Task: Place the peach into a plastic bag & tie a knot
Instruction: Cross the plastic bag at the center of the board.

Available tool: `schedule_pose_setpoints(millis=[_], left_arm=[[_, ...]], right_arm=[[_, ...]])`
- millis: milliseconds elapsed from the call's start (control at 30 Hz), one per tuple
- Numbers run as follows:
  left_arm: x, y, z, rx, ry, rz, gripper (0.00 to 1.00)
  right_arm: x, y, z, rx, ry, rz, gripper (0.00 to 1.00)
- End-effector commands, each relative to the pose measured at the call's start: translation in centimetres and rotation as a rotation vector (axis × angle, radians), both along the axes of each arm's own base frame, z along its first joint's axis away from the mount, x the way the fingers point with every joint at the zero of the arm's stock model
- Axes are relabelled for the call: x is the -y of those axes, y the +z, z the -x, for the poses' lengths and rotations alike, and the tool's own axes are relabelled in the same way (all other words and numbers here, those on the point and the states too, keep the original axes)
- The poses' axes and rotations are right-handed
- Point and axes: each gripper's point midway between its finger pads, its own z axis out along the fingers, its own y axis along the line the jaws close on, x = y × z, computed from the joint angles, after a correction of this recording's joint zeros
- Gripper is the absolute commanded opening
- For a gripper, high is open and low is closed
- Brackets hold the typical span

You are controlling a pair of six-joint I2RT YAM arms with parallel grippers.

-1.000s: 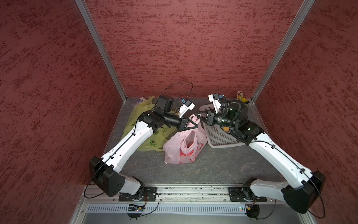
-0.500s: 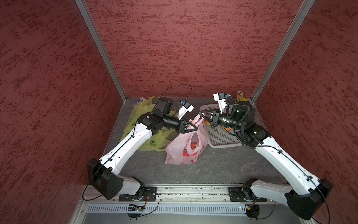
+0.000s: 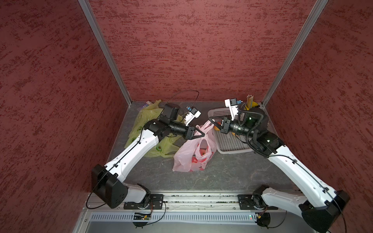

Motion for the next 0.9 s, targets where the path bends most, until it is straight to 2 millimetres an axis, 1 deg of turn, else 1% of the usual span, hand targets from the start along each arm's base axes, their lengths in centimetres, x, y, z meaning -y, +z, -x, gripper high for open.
schedule_pose_setpoints(millis=[0,100,233,300,467,667,800,867], left_arm=[[-0.3,-0.4,-1.0,0.002,0.028,0.0,0.18],[-0.8,-0.8,-1.8,-0.002,0.061,-0.001,0.12],[-1.6,-1.5,-3.2,-0.01,0.125,-0.007,0.0],[-1.9,-1.9,-3.8,-0.013,0.157,-0.013,0.0],[-2.0,-2.2,-4.6,-0.013,0.19,-0.01,0.0],[-2.4,-2.0,-5.0,0.004,0.239,-0.007,0.0],[-2.6,-2.0,-4.8,-0.001,0.251,0.0,0.0],[-2.6,-2.0,-4.6,-0.006,0.252,0.006,0.0]], right_arm=[[0.9,0.7,0.5,0.024,-0.027,-0.038,0.0],[1.1,-0.4,1.5,-0.009,-0.012,-0.077,0.0],[0.9,-3.0,3.1,-0.073,0.016,-0.125,0.0],[0.3,-4.4,3.9,-0.102,0.038,-0.129,0.0],[-1.5,-8.2,5.0,-0.175,0.081,-0.104,0.0],[-3.9,-12.1,5.2,-0.232,0.107,-0.019,0.0],[-4.5,-15.4,4.4,-0.255,0.085,0.062,0.0],[-4.9,-16.8,3.9,-0.263,0.074,0.093,0.0]])
